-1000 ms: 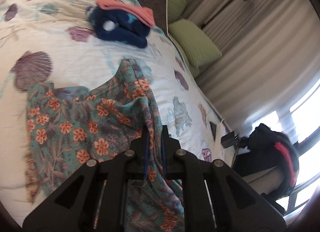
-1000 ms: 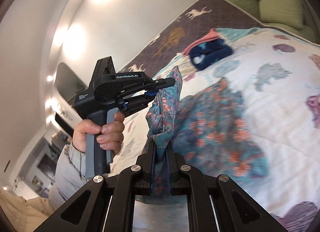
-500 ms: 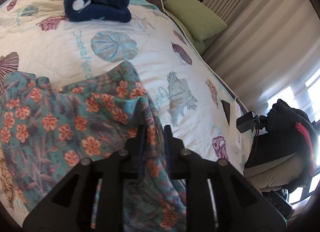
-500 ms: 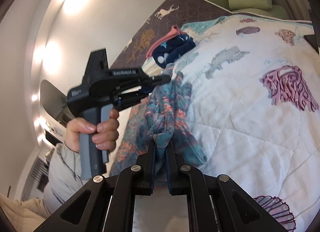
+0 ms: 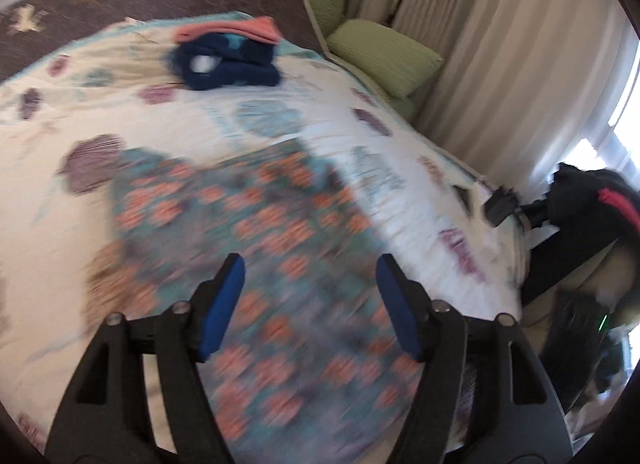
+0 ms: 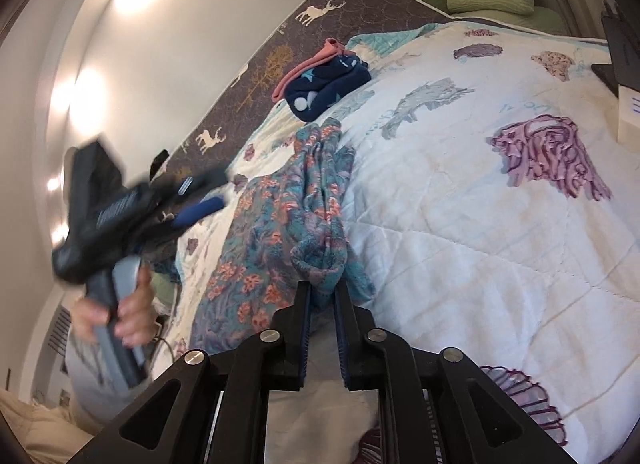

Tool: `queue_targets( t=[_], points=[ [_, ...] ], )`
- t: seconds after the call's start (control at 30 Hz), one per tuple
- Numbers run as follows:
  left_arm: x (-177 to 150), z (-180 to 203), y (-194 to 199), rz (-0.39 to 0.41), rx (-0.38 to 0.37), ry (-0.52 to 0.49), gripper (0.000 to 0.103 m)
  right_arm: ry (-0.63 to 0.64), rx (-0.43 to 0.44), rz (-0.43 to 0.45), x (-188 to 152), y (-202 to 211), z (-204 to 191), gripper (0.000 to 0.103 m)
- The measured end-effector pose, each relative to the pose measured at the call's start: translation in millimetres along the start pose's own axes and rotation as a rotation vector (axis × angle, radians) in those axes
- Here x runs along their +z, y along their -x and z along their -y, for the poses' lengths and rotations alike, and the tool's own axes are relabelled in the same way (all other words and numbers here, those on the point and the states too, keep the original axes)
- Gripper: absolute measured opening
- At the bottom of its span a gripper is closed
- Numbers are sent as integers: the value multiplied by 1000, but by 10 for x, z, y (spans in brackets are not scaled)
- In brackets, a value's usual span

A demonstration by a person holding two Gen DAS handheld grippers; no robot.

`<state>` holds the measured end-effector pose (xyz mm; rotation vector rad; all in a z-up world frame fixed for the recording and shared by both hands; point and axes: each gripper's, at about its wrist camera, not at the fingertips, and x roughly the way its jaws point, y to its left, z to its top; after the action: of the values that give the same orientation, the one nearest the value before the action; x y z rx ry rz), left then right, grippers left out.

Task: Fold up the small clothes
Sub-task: 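Lift the shirt with both grippers, unfolding it above the quilt, then lay the teal shirt flat on the quilt and open both grippers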

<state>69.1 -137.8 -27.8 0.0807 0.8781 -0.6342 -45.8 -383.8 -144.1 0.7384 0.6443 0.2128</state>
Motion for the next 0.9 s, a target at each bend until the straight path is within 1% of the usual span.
queue_targets(
  t=[0.07, 0.13, 0.2, 0.3, 0.33, 0.37, 0.4, 0.43, 0.47, 0.53, 0.57, 0.6, 0.63, 0.67, 0.7, 0.77, 0.8, 0.83, 0.87, 0.9],
  points=[
    [-210, -96, 122, 14, 77, -13, 70, -5, -25, 6, 14, 38, 26, 16],
    [-395, -170, 218, 9, 124, -12, 70, -1, -50, 23, 42, 94, 28, 16],
    [-556, -279, 298, 9, 136, 11, 70, 26, -87, 50, 84, 167, -21, 16],
    [-764, -446, 340, -19, 143, 61, 70, 98, -110, 76, 172, 228, -172, 18],
    [-821, -474, 324, -33, 138, 69, 70, 127, -119, 78, 199, 222, -235, 22],
    [-872, -486, 311, -40, 132, 79, 70, 162, -128, 75, 223, 201, -305, 32],
    [-911, -499, 304, -42, 125, 89, 70, 194, -142, 68, 244, 163, -368, 38],
    [-938, -498, 292, -46, 116, 96, 70, 215, -153, 64, 255, 123, -412, 45],
    [-955, -486, 277, -51, 103, 95, 71, 233, -159, 59, 262, 77, -451, 49],
    [-985, -451, 230, -60, 88, 85, 75, 251, -153, 26, 281, -53, -484, 49],
    [-998, -440, 200, -67, 95, 79, 76, 248, -145, 1, 295, -137, -475, 49],
    [-1016, -439, 166, -74, 106, 74, 79, 234, -138, -35, 314, -253, -445, 49],
    [-1038, -447, 138, -80, 111, 72, 81, 226, -146, -56, 319, -342, -409, 42],
    [-1058, -474, 106, -84, 105, 79, 83, 206, -178, -58, 332, -404, -355, 21],
    [-1073, -507, 96, -85, 90, 94, 85, 159, -216, -58, 345, -432, -260, 19],
    [-1106, -597, 88, -78, 51, 138, 86, 14, -190, -74, 361, -413, -7, 18],
    [-1118, -608, 101, -68, 41, 135, 86, -28, -208, -74, 348, -376, 107, 18],
    [-1118, -598, 108, -65, 44, 125, 86, -26, -224, -76, 342, -356, 141, 15],
    [-1108, -580, 116, -64, 52, 114, 86, -8, -236, -78, 334, -331, 154, 14],
    [-1091, -562, 132, -62, 56, 112, 85, 22, -265, -84, 341, -308, 126, 14]
  ],
)
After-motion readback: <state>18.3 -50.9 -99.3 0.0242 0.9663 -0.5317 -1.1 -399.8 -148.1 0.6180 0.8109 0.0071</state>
